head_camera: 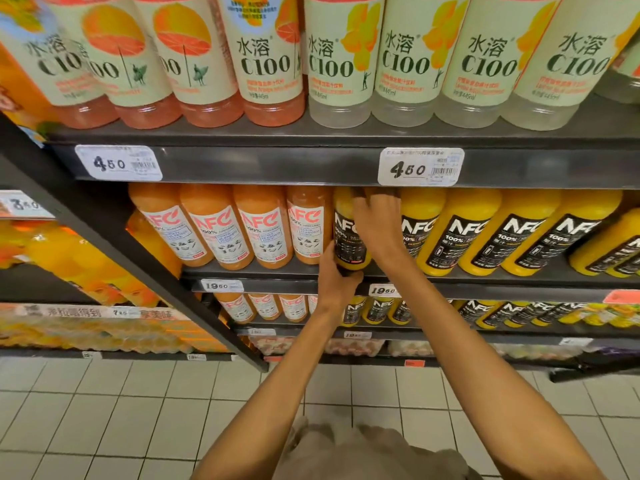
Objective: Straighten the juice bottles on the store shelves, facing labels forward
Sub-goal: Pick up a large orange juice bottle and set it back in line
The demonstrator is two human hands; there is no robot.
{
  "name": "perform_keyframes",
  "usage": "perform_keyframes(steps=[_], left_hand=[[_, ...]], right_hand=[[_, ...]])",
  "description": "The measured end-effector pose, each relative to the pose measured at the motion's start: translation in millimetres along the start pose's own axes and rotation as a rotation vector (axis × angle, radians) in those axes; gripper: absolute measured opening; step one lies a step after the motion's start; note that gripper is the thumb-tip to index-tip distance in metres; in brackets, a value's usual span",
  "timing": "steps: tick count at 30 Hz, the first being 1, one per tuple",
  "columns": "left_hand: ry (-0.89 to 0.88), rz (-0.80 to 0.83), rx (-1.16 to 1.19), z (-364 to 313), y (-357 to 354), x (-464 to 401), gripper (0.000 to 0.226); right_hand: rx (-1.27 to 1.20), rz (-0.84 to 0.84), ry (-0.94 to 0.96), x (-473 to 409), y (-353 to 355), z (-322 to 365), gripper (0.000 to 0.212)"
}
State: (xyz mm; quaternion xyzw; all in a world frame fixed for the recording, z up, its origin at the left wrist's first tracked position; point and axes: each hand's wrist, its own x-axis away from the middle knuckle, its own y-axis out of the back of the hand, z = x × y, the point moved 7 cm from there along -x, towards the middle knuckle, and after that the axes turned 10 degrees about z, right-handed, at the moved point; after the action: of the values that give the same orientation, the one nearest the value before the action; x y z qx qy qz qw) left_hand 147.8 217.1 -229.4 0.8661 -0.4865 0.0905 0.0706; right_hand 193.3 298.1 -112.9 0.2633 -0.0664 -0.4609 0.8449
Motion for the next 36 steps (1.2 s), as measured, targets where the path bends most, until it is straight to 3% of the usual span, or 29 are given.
perform_keyframes(steps=[5, 7, 9, 13, 16, 19, 22, 25, 27, 30, 33, 36], left_hand=[[-0.029, 0.055, 0.01, 7.8, 4.5, 5.5, 0.069], [-0.108, 0.005, -0.04, 6.7, 14.7, 9.5, 0.055], [-0.147, -0.019, -0.104, 7.0, 24.7, 16.2, 0.054], [-0.066, 0.207, -0.126, 25.3, 32.0, 35.8, 0.088], [-0.033, 0.274, -0.145, 24.5, 40.4, 62.7, 0.086], [0.0, 0.267, -0.085, 17.2, 51.1, 87.4, 0.068], [0.056, 0.376, -0.014, 9.3, 58.2, 110.3, 0.053], [0.153, 0.519, 0.056, 11.1, 55.3, 127.5, 0.072], [0.188, 0.592, 0.208, 19.1, 48.3, 137.4, 0.071], [0.222, 0.639, 0.368, 22.2, 37.6, 149.8, 0.061], [0.187, 0.572, 0.219, 16.6, 45.5, 147.1, 0.067], [0.105, 0.552, 0.071, -4.2, 49.9, 146.2, 0.047]], right_hand=[[-0.061, -0.072, 0.089, 16.1, 5.8, 8.7, 0.051], [-0.158, -0.111, 0.071, 24.0, 8.9, 5.1, 0.045], [-0.242, -0.096, 0.057, 29.7, 8.7, 2.4, 0.029], [-0.403, -0.057, 0.089, 41.9, 8.6, 12.0, 0.015], [-0.532, -0.001, 0.061, 50.5, 3.2, 14.6, 0.017], [-0.65, 0.051, -0.056, 53.7, 3.0, 3.8, 0.022], [-0.746, 0.19, -0.167, 53.1, 2.0, -9.7, 0.025], [-1.063, 0.363, -0.203, 60.4, -14.6, -17.1, 0.031], [-1.209, 0.402, -0.194, 69.5, -23.8, -18.8, 0.03], [-1.152, 0.365, -0.217, 77.7, -25.7, -24.3, 0.028], [-1.04, 0.322, -0.223, 77.1, -14.0, -18.0, 0.032], [-0.912, 0.261, -0.226, 74.7, 2.9, -10.2, 0.029]])
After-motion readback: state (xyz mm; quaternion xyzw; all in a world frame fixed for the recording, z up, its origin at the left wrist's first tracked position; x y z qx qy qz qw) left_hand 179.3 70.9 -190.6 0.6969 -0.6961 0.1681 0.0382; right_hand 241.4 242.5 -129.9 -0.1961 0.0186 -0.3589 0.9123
